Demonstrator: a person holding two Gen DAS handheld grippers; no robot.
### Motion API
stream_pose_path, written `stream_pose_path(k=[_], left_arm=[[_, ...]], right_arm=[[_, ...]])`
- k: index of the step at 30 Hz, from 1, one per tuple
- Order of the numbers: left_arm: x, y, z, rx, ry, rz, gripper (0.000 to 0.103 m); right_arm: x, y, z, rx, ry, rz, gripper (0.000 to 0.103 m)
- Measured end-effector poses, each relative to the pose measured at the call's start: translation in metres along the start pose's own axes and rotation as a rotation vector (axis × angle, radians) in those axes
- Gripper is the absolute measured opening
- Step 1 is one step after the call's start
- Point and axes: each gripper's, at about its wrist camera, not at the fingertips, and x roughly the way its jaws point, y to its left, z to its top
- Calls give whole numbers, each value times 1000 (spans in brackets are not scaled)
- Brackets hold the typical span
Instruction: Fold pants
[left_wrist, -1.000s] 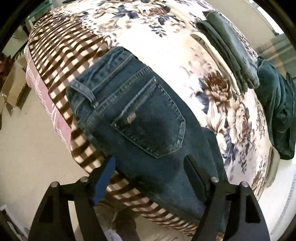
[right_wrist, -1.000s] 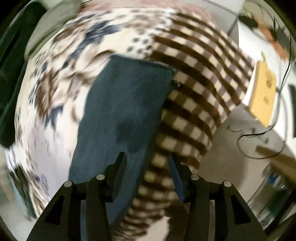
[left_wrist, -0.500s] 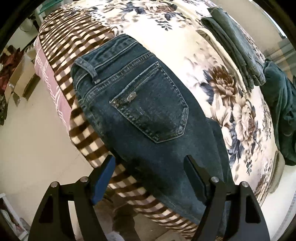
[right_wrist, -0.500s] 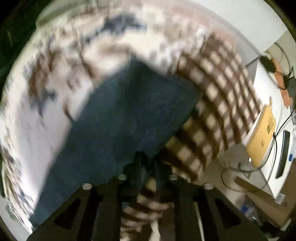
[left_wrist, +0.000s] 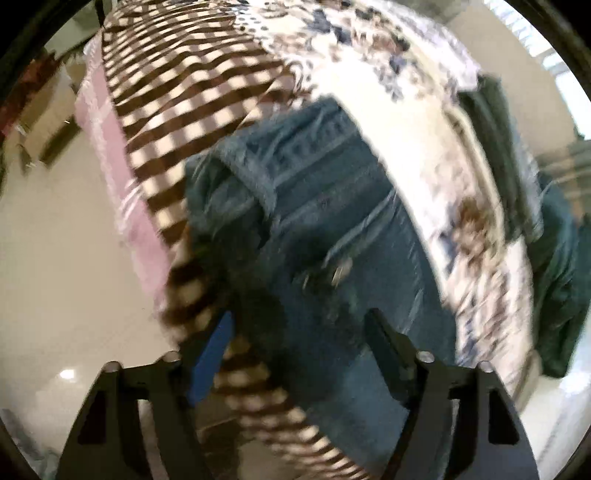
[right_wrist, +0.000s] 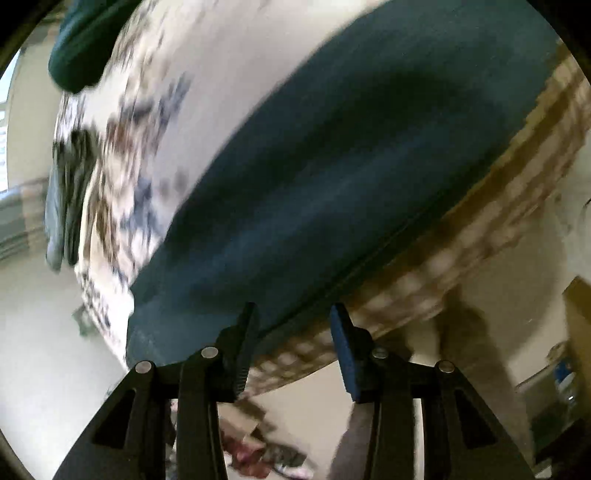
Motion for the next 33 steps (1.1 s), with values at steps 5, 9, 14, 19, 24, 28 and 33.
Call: stream_pose_path(k=[5, 9, 14, 19, 24, 28, 33], left_arm=[[9, 14, 13, -25, 27, -39, 8], [3, 20, 14, 18, 42, -54, 6], [-8, 38, 16, 20, 83, -62, 6], [6, 52, 21, 18, 136, -38, 7], [1, 52, 20, -18, 194, -46, 11], [-25, 36, 22, 79, 121, 15, 68], [-25, 25, 29, 142, 46, 77, 87]], right_arm=[[50, 18, -22, 68, 8, 14, 43], [74, 30, -18, 92, -66, -28, 6], [68, 55, -35, 12, -105, -142, 4], [89, 57, -30, -45, 34, -262, 11], [76, 128, -22, -317, 109, -284, 51], [78, 215, -12, -545, 119, -192, 54], [154, 312, 27, -745, 190, -168, 54]])
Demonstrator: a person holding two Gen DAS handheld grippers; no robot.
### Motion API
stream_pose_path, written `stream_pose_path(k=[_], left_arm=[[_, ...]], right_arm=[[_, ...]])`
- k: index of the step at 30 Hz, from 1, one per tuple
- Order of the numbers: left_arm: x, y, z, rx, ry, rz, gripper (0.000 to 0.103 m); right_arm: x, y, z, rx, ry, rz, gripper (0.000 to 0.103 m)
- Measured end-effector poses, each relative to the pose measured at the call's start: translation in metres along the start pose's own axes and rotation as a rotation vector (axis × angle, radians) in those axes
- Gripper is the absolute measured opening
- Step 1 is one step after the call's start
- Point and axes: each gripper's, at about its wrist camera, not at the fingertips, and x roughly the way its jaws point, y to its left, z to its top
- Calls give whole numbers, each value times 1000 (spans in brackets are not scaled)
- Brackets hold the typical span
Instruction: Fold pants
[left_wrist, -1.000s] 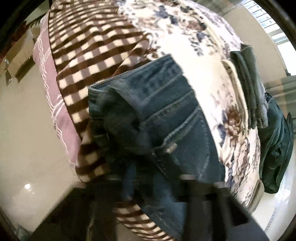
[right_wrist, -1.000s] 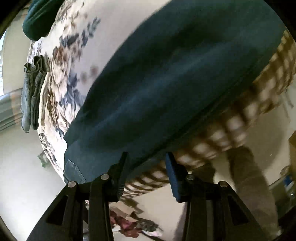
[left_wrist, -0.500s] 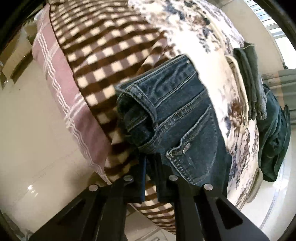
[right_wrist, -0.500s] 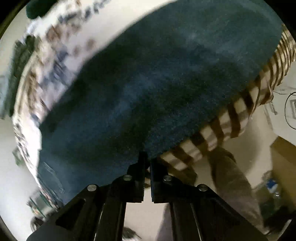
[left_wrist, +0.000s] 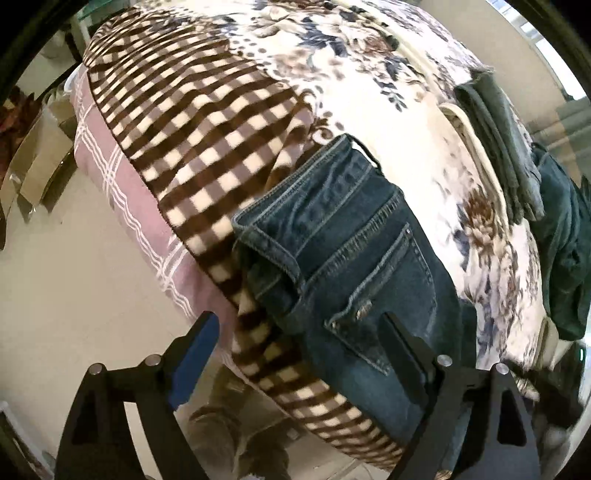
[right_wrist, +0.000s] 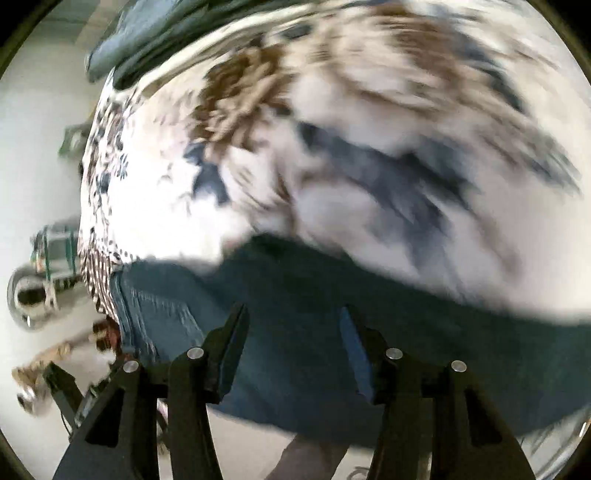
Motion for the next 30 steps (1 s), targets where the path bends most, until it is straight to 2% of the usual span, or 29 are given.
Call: stream_pose_path(k=[3, 5, 7, 10, 15, 18, 20, 21, 23, 24, 25, 28, 29, 30], left_arm=[[15, 6, 7, -42, 13, 18, 87], [23, 8, 10, -53, 23, 39, 87], [29, 11, 11, -67, 31, 38, 87], [37, 12, 11, -78, 48, 47, 87], [44, 18, 9, -91, 69, 67, 87], [45, 22, 8, -100, 76, 75, 87], [43, 24, 8, -103, 76, 70, 87], [40, 23, 7, -97, 74, 69, 87], [36, 21, 6, -86, 73, 62, 87], [34, 16, 5, -81, 69, 60, 87], [29, 13, 3, -69, 63, 61, 87], [21, 2, -3, -43, 51, 65, 87], [17, -2, -6, -32, 42, 69, 87], [14, -8, -9, -16, 35, 66, 87]], right_arm=[[40, 13, 37, -58, 101, 20, 54], [63, 21, 42, -86, 174, 12, 52], [69, 23, 43, -100, 173, 26, 8], [58, 23, 37, -109, 118, 11, 5], [30, 14, 45, -63, -9, 4, 1], [36, 6, 58, 4, 16, 66, 2], [33, 0, 58, -3, 41, 102, 3], [30, -1, 58, -19, 54, 106, 8], [24, -5, 53, -23, 72, 86, 29], [19, -7, 49, -36, 65, 79, 43], [15, -10, 44, -57, 62, 64, 52], [22, -17, 25, -141, 130, -2, 52], [28, -14, 19, -181, 140, -38, 49], [33, -12, 13, -231, 124, -100, 28]])
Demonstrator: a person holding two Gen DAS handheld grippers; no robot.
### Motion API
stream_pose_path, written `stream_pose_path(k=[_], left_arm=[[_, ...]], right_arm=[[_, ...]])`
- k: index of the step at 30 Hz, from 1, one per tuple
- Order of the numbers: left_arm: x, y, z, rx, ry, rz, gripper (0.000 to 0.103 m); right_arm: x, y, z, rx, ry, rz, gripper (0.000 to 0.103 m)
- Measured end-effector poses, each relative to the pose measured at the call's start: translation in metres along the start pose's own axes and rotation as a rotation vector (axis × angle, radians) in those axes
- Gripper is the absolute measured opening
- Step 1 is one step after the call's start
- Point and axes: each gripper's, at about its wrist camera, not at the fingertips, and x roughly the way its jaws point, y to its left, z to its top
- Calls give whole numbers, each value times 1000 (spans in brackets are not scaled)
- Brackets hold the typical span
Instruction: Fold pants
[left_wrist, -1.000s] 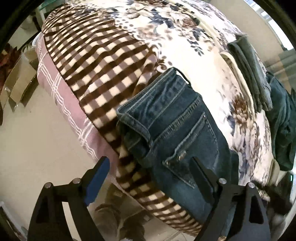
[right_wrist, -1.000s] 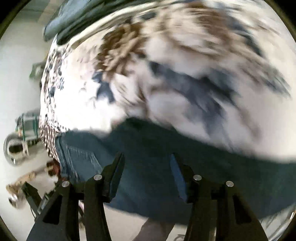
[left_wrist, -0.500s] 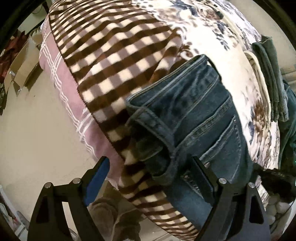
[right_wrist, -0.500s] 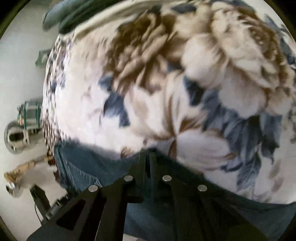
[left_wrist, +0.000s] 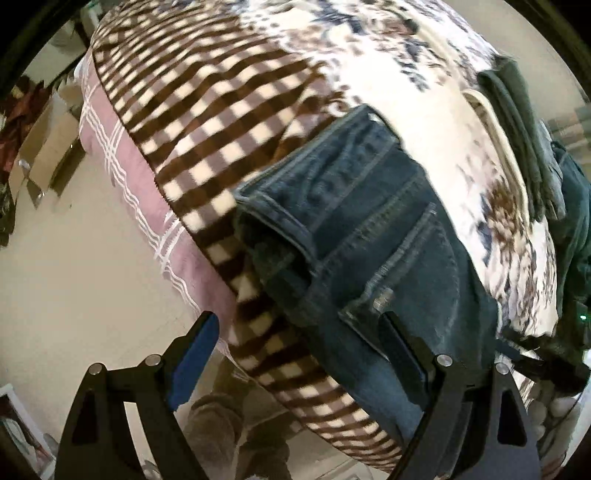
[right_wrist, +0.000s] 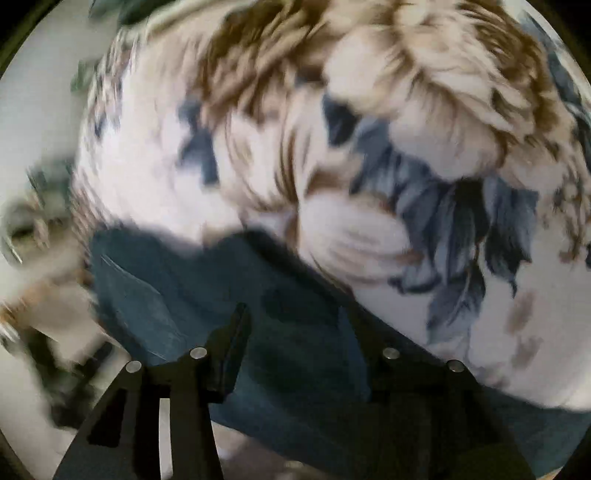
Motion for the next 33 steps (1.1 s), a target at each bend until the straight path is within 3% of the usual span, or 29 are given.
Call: stream_pose_path(k=[1, 2, 3, 6, 8, 10, 12, 14, 20, 22, 24, 27, 31, 32, 33], left_arm=[[-2, -4, -2, 15, -5, 0, 87], [-5, -11, -6, 38, -12, 4, 87], [-8, -19, -9, 70, -20, 7, 87], [-11, -43, -20, 158, -35, 24, 87], [-12, -58, -26, 216, -33, 22, 87], [-14, -81, -35, 298, -29, 24, 87], [-16, -105, -43, 375, -31, 21, 87], [-15, -131, -69, 464, -28, 19, 87], [10, -205, -146, 620, 80, -35, 87], [21, -232, -174, 664, 99, -50, 87], [41, -264, -197, 712, 134, -70, 87], [76, -297, -225, 766, 193, -58, 87], [122, -308, -241, 772, 217, 41, 88], [127, -309, -241, 766, 217, 47, 91], [131, -310, -241, 759, 221, 40, 100]], right_arm=[[4, 2, -2, -23, -21, -73, 9], [9, -1, -3, -21, -40, -138, 7], [10, -10, -2, 31, -68, -139, 7], [-4, -37, -12, 213, -149, 1, 8], [-25, -54, -35, 306, -219, 131, 26], [-51, -77, -72, 387, -319, 196, 71], [-78, -105, -121, 466, -439, 251, 81], [-98, -139, -172, 555, -510, 253, 81], [-140, -276, -343, 964, -652, 98, 81], [-145, -327, -390, 1090, -684, 88, 81], [-138, -380, -428, 1208, -738, 130, 81], [-119, -440, -459, 1301, -798, 216, 81], [-100, -479, -462, 1313, -894, 299, 81], [-99, -486, -463, 1309, -934, 327, 81], [-100, -490, -464, 1301, -970, 342, 79]])
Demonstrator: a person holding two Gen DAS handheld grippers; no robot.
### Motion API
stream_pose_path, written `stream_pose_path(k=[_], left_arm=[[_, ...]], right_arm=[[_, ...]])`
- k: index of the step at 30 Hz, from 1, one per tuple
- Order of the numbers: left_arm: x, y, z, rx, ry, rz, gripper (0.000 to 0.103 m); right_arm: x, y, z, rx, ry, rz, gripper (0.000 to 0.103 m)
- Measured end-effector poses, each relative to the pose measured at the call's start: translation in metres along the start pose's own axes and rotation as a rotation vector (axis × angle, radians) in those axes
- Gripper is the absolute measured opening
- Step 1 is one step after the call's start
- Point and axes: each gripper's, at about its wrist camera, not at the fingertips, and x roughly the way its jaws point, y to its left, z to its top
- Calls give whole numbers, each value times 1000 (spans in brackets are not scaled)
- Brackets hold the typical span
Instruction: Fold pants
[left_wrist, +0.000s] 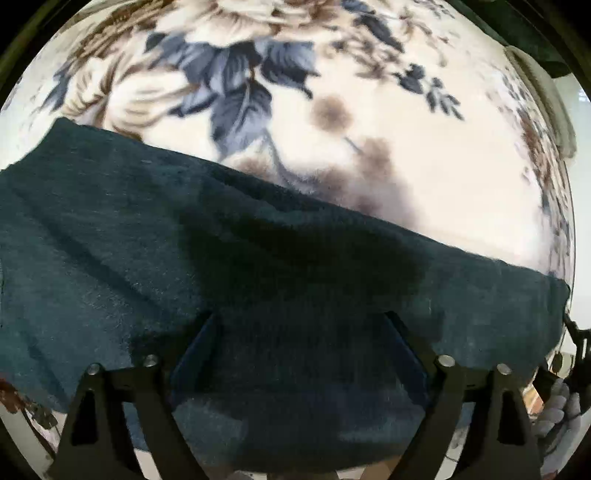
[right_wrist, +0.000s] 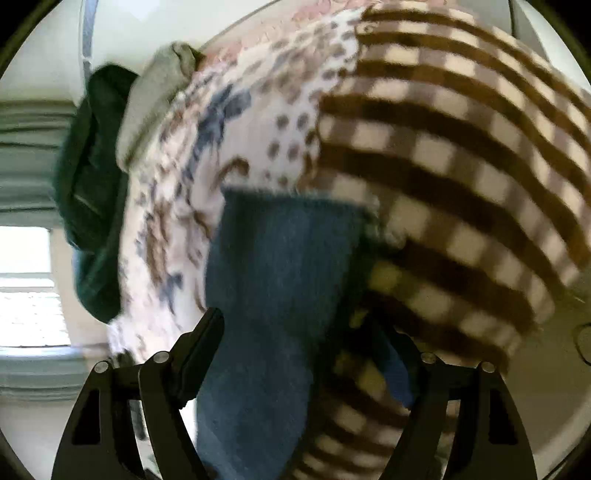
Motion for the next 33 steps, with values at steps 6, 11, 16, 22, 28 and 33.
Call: stream_pose_path(k=[6, 11, 16, 22, 28, 33], left_arm=[[17, -12, 11, -27, 43, 94, 103], [21, -20, 12, -50, 27, 138, 103], [21, -24, 5, -43, -2, 133, 103], [16, -18, -1, -40, 3, 134, 103], [-19, -20, -5, -14, -59, 97, 103], [-62, 3, -18, -39, -118, 35, 103]], right_arm=[[9, 1, 14, -29, 11, 113, 72], [28, 18, 20, -80, 15, 176, 61], [50, 22, 20, -67, 48, 160, 49], [27, 49, 9, -114, -22, 96, 7], [-20, 102, -25, -236, -102, 94, 7], [-40, 171, -85, -376, -103, 122, 7]])
